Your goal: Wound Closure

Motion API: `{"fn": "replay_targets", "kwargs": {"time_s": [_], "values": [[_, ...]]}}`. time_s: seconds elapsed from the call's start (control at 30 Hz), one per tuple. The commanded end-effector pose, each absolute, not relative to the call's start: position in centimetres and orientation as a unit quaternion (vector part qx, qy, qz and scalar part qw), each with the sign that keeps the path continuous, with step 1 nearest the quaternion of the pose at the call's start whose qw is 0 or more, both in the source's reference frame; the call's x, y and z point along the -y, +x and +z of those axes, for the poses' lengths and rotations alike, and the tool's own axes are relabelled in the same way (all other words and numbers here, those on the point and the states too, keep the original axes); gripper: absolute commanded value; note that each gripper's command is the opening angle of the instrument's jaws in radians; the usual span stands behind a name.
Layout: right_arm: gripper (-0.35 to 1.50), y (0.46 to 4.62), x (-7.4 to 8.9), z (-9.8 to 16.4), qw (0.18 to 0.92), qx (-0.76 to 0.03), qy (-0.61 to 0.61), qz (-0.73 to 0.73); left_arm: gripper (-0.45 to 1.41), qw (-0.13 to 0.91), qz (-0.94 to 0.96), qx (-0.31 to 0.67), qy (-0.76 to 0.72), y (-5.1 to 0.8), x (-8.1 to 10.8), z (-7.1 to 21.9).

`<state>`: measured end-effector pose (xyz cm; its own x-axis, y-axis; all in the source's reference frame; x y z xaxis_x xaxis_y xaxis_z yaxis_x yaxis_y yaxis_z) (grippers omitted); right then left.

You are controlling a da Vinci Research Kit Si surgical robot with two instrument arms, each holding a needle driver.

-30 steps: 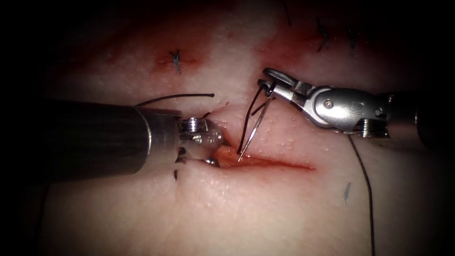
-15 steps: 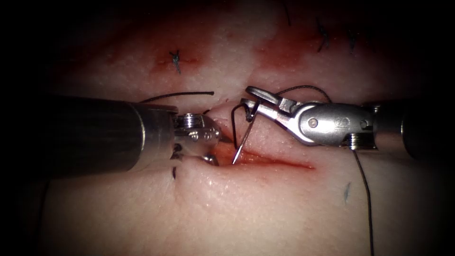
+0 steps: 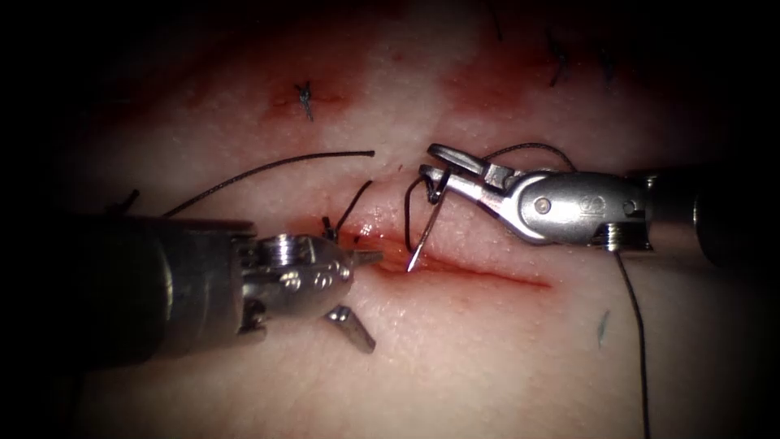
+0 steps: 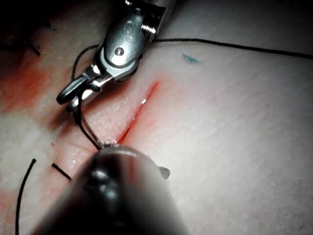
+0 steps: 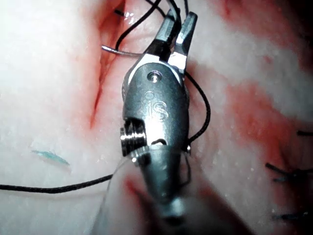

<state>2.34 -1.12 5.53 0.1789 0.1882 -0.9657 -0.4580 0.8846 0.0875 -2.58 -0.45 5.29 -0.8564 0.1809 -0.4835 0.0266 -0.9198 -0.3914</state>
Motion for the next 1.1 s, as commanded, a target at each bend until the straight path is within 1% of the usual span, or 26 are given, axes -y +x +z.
{"fn": "replay_targets", "kwargs": {"time_s": [0.03,0.07,0.2,0.47,0.87,1.1], "values": [[-0.35,2.39,1.11,5.56,0.759,-0.605,-0.109,0.213,0.86,0.038,0.943,0.193,-0.269,-2.66,0.53,5.29],[-0.35,2.38,1.1,5.55,0.759,-0.605,-0.109,0.214,0.81,0.039,0.943,0.189,-0.271,-2.69,0.59,5.23],[-0.35,2.36,1.09,5.54,0.76,-0.606,-0.105,0.211,0.73,0.037,0.942,0.179,-0.281,-2.79,0.76,5.11],[-0.35,2.38,1.07,5.56,0.764,-0.607,-0.09,0.2,0.73,0.028,0.941,0.18,-0.287,-2.8,0.91,5.38],[-0.35,2.53,1.02,5.58,0.779,-0.61,-0.022,0.144,0.71,0.041,0.937,0.205,-0.279,-2.57,1.1,5.95],[-0.35,2.55,1.01,5.58,0.78,-0.609,-0.016,0.143,0.71,0.04,0.937,0.206,-0.28,-2.57,1.22,5.86]]}}
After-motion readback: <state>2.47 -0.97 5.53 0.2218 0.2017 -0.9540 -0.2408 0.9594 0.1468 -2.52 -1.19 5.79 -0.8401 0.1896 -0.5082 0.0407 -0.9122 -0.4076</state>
